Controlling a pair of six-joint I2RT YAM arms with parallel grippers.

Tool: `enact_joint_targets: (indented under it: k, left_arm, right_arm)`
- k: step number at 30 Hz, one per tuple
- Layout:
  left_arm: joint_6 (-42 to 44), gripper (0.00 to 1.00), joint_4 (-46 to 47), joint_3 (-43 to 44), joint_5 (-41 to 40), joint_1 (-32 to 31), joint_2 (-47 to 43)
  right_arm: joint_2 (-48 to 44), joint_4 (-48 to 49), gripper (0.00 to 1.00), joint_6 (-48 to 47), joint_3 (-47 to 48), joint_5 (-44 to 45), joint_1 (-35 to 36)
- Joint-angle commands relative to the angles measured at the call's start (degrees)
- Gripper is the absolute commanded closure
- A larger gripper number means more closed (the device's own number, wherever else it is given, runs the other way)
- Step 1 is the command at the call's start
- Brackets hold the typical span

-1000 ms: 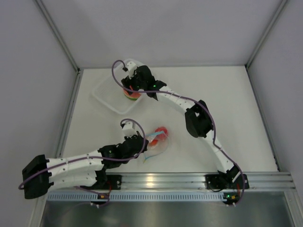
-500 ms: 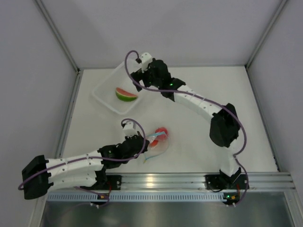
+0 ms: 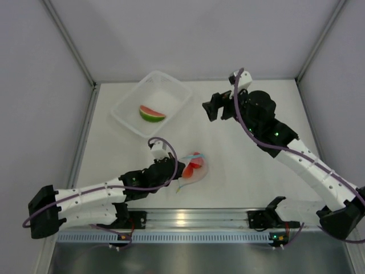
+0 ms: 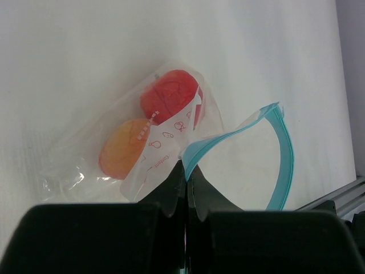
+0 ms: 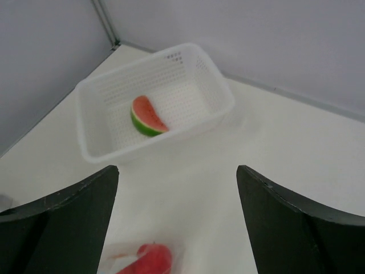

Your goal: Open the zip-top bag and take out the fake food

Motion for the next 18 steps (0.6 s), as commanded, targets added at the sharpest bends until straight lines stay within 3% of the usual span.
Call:
enact_joint_targets:
  k: [1,6,10,14,18]
  left_arm:
    - [0.2,1.0,3.0,3.9,-0.1,0.1,1.3]
    - [0.2,1.0,3.0,6.1,-0.1,0.1,2.6]
    - [0.9,1.0,2.9,7.5,-0.2,0.1,3.8]
    - [0.8,1.0,2.9,8.6,-0.2,0.1,4.8]
    - [1.4,1.0,2.9,9.7,0.0,0.1,5.9]
  right_arm:
    - [-5.2,-9.9,0.16,5.9,-4.9,-8.7,-0.1]
    - [-11.5,-13.8,0.32,10.8,-10.0,-12.8,0.6]
    - [-14.5,-15.9,0.36,13.6,-13.7,-12.0,2.4]
    - [-15.0,-17.5,0.42,16.2,-15.3,-7.7,7.9]
    - [-13.7,-17.4,0.43,19.1,-15.7,3.8,21.0]
